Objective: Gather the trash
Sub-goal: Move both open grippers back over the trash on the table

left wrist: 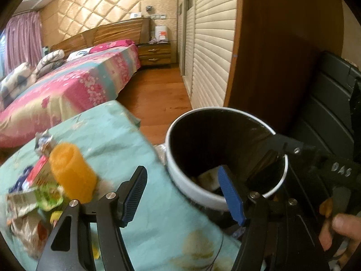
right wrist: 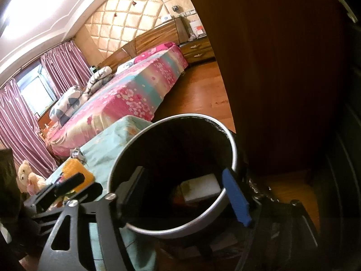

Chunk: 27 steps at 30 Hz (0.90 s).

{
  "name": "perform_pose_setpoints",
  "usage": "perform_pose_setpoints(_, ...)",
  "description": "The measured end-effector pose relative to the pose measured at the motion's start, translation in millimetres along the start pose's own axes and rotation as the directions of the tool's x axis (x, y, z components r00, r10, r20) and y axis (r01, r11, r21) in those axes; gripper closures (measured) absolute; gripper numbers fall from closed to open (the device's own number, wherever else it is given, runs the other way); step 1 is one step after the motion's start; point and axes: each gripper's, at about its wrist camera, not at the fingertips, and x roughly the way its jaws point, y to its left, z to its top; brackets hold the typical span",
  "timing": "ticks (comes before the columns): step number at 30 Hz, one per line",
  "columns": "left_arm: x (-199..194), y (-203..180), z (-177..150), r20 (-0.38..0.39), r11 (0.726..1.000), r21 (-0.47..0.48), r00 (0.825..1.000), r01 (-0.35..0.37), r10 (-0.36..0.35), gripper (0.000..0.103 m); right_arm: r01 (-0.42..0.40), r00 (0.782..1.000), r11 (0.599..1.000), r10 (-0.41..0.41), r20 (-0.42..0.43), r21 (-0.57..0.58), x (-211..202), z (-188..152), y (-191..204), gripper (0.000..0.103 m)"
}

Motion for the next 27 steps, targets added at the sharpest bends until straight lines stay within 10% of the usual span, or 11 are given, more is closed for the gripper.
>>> perform_pose_setpoints(27,-110.6,102.0,-87.8,0.020,0.950,-0.280,0.989,-0.136,0.147,0.036,-0.167,0.985,0.980,0.161,-0.060,-0.112,7.3,-56.8,105.5,0.012)
